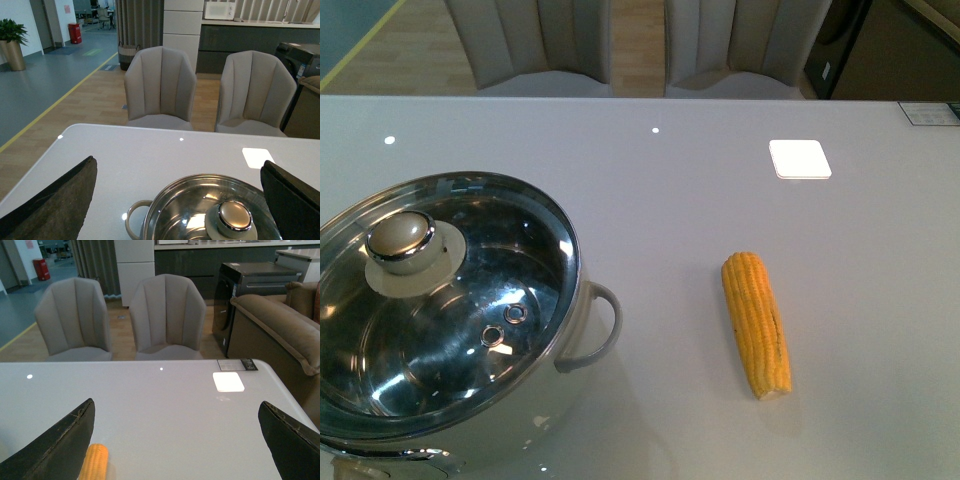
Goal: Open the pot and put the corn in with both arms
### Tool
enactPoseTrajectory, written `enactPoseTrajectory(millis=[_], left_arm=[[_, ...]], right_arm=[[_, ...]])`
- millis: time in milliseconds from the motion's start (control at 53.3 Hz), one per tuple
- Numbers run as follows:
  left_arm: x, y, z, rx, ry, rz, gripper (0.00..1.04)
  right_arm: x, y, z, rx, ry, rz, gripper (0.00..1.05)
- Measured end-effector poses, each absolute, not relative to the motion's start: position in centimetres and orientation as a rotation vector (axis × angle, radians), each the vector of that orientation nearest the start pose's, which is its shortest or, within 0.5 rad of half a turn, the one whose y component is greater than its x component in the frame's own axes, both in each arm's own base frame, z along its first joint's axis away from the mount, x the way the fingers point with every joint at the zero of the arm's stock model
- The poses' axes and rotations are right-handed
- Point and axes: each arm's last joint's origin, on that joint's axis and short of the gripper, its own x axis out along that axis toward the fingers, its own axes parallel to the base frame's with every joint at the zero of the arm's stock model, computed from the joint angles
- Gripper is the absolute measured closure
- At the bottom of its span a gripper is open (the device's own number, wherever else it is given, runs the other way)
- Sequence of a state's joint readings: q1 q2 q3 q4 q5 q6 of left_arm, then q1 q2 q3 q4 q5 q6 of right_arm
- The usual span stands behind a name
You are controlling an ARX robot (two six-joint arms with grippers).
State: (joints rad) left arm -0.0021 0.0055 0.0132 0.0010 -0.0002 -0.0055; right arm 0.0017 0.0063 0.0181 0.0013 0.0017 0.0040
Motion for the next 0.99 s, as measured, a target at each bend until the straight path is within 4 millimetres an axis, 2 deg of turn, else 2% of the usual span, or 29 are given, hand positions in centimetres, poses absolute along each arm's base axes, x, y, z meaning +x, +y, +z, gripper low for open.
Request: enactPoseTrajectory(millis=[938,995], left_arm=[[9.72,-0.02,16.77,-0.006,-0.009,-0.002,0.07],[9.73,0.00,16.67,-0.034,0.096,0.076,0.07]], right_arm=[[9.70,0.01,16.93,0.004,-0.013,0.000,0.09],[9.70,0.01,16.93,0.004,-0.013,0.000,0.09]])
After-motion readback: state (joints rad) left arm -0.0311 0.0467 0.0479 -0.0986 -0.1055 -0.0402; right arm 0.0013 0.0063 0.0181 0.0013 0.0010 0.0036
